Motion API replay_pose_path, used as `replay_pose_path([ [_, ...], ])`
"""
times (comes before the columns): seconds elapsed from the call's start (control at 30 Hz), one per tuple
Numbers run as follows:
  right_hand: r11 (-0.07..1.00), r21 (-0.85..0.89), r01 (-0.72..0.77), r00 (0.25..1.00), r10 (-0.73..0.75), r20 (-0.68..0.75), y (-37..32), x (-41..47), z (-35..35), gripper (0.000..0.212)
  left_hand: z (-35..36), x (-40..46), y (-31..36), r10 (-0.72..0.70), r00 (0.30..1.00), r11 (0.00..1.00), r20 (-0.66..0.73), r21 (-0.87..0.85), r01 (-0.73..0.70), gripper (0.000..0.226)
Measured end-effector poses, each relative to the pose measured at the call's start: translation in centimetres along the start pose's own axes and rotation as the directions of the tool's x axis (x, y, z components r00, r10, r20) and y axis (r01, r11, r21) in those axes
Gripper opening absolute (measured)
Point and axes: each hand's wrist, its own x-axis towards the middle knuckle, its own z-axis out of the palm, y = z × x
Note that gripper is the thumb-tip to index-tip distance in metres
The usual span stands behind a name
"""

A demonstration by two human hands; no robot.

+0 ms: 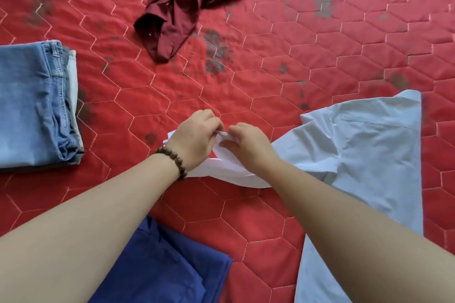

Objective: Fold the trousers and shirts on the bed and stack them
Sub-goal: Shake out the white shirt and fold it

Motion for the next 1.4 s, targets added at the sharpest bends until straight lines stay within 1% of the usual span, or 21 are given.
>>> replay_pose_path([
  [0.07, 0.999, -0.043, -0.005, 0.998, 0.002, -0.065, 1.0, -0.1, -2.7, 0.019, -0.3, 1.6, 1.4, 0.032, 0.999, 0.999, -0.041, 0.018, -0.031, 0.008],
  [0.17, 0.999, -0.054, 0.006, 0.972, -0.019, -0.236, 3.0, -0.8, -7.8, 0.01, 0.1, 4.9, 4.2, 0.083, 0.992, 0.996, -0.1, 0.028, -0.08, 0.009],
  [0.23, 0.996, -0.083, -0.012, 0.94, -0.017, -0.34, 4.7, -1.9, -11.4, 0.008, 0.9, 7.0, 6.5, 0.051, 0.994, 0.998, -0.099, 0.026, -0.048, 0.015],
  [0.33, 0.982, -0.168, -0.089, 0.901, 0.008, -0.433, 7.7, -4.6, -15.9, 0.008, 2.7, 9.1, 10.4, -0.008, 0.998, 0.999, -0.07, 0.048, 0.011, 0.02],
  [0.4, 0.956, -0.239, -0.17, 0.877, 0.036, -0.48, 10.1, -7.0, -18.1, 0.008, 4.4, 9.5, 12.9, 0.025, 0.999, 1.0, -0.045, -0.002, -0.026, 0.019],
  [0.47, 0.902, -0.318, -0.292, 0.856, 0.098, -0.507, 12.6, -9.7, -19.3, 0.009, 6.3, 9.1, 14.6, 0.059, 0.998, 0.997, 0.005, -0.045, -0.059, 0.018],
  [0.53, 0.843, -0.359, -0.401, 0.851, 0.198, -0.486, 15.0, -12.3, -19.5, 0.012, 8.1, 8.1, 14.7, 0.045, 0.997, 0.999, 0.07, -0.032, -0.043, 0.017],
  [0.6, 0.802, -0.365, -0.472, 0.86, 0.329, -0.389, 16.8, -14.2, -18.5, 0.017, 9.8, 6.9, 13.5, -0.003, 0.991, 1.0, 0.133, 0.006, 0.002, 0.017],
  [0.67, 0.798, -0.356, -0.487, 0.87, 0.407, -0.278, 17.6, -14.9, -16.7, 0.027, 11.1, 5.6, 11.6, -0.058, 0.982, 0.997, 0.177, 0.054, 0.049, 0.02],
  [0.7, 0.812, -0.342, -0.473, 0.878, 0.406, -0.252, 17.6, -14.8, -15.7, 0.034, 11.6, 5.0, 10.7, -0.083, 0.978, 0.994, 0.191, 0.082, 0.068, 0.024],
  [0.73, 0.837, -0.326, -0.439, 0.894, 0.373, -0.246, 17.4, -14.5, -14.7, 0.039, 12.1, 4.5, 9.9, -0.104, 0.975, 0.991, 0.197, 0.108, 0.084, 0.028],
  [0.8, 0.899, -0.297, -0.32, 0.936, 0.253, -0.243, 16.6, -12.8, -12.5, 0.042, 13.0, 3.7, 8.6, -0.147, 0.965, 0.979, 0.215, 0.168, 0.112, 0.037],
  [0.9, 0.952, -0.277, -0.129, 0.985, 0.091, -0.144, 14.8, -9.0, -8.8, 0.043, 14.2, 2.7, 6.9, -0.219, 0.942, 0.957, 0.256, 0.246, 0.156, 0.044],
  [0.97, 0.944, -0.329, 0.006, 1.0, -0.011, -0.013, 13.9, -6.4, -5.9, 0.048, 14.8, 2.1, 6.1, -0.234, 0.934, 0.948, 0.269, 0.274, 0.159, 0.036],
  [1.03, 0.892, -0.433, 0.132, 0.984, -0.067, 0.163, 13.5, -4.1, -3.3, 0.048, 15.1, 1.6, 5.4, -0.21, 0.951, 0.957, 0.229, 0.246, 0.152, 0.024],
  [1.07, 0.865, -0.468, 0.179, 0.97, -0.075, 0.232, 13.4, -3.2, -2.3, 0.044, 15.1, 1.4, 5.0, -0.197, 0.962, 0.966, 0.191, 0.203, 0.158, 0.02],
  [1.1, 0.858, -0.474, 0.199, 0.961, -0.076, 0.266, 13.2, -2.4, -1.6, 0.037, 14.9, 1.3, 4.6, -0.196, 0.968, 0.974, 0.16, 0.148, 0.172, 0.018],
  [1.17, 0.888, -0.422, 0.18, 0.97, -0.089, 0.227, 12.6, -1.2, -1.0, 0.025, 14.1, 1.3, 3.7, -0.212, 0.969, 0.975, 0.126, 0.09, 0.201, 0.017],
  [1.27, 0.933, -0.344, 0.104, 0.99, -0.063, 0.128, 11.8, 0.0, -1.2, 0.022, 12.7, 1.2, 1.9, -0.217, 0.967, 0.972, 0.135, 0.115, 0.203, 0.024],
  [1.33, 0.946, -0.323, 0.023, 0.996, 0.008, 0.094, 11.4, 0.8, -1.6, 0.027, 11.7, 0.8, 0.3, -0.214, 0.955, 0.976, 0.204, 0.079, 0.202, 0.034],
  [1.4, 0.952, -0.303, -0.05, 0.995, 0.074, 0.068, 11.2, 1.5, -1.9, 0.032, 10.6, 0.2, -1.5, -0.222, 0.912, 0.975, 0.344, 0.07, 0.211, 0.04],
])
